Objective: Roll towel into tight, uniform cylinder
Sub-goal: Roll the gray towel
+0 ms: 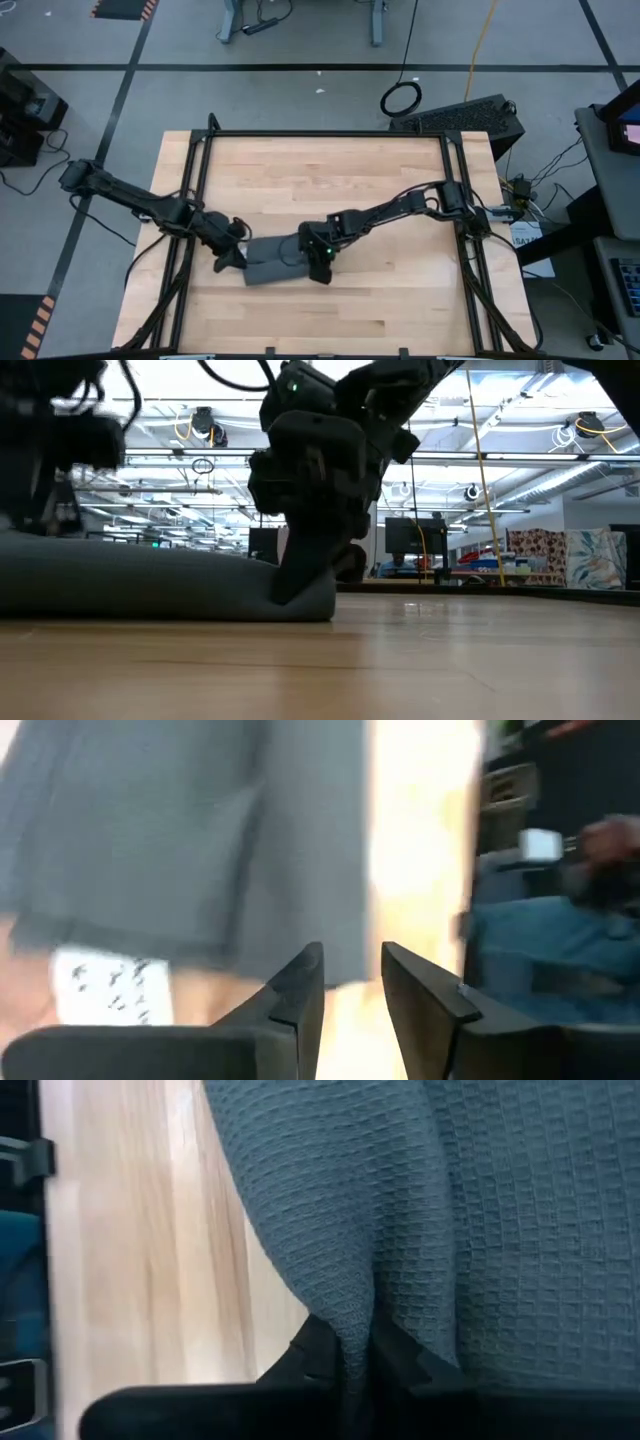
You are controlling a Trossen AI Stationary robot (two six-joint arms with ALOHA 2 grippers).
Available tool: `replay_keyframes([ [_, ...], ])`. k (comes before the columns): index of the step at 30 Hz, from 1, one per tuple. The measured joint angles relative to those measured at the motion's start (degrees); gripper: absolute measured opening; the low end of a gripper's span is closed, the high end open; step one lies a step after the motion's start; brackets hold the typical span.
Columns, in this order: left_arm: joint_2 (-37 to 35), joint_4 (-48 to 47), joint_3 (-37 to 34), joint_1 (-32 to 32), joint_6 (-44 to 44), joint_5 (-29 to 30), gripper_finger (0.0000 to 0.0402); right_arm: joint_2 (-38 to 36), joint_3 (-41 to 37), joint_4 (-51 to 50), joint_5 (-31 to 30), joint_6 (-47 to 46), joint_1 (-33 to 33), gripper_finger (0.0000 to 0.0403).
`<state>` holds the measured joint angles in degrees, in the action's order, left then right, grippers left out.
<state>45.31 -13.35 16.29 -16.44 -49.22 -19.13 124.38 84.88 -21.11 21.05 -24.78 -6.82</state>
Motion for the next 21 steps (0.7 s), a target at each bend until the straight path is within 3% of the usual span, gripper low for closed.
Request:
replay_keyframes([
  [4, -5.89, 3.33, 2.17, -1.9, 1.66, 4.35, 0.0109, 0.0, -0.07, 0.29, 7.35, -2.63, 2.32, 0.0008],
  [7, -7.38, 5.73, 3.22, -6.05, 4.5, 11.7, 0.0131, 0.0, -0.08, 0.79, 12.24, -4.09, 4.1, 0.0009],
  [13, -3.45, 3.82, 3.03, -13.81, 7.78, 25.23, 0.0233, 0.2, -0.08, 1.53, 17.96, -4.15, 7.72, 0.0008],
  [16, -0.68, 7.63, 3.16, -15.91, 9.74, 27.18, 0.029, 1.27, -0.08, 1.74, 23.07, -3.95, 9.54, 0.0008],
  [21, 5.1, 6.33, 3.09, -17.91, 10.92, 33.64, 0.0359, 3.26, -0.06, 1.89, 29.49, -4.69, 11.57, 0.0008],
])
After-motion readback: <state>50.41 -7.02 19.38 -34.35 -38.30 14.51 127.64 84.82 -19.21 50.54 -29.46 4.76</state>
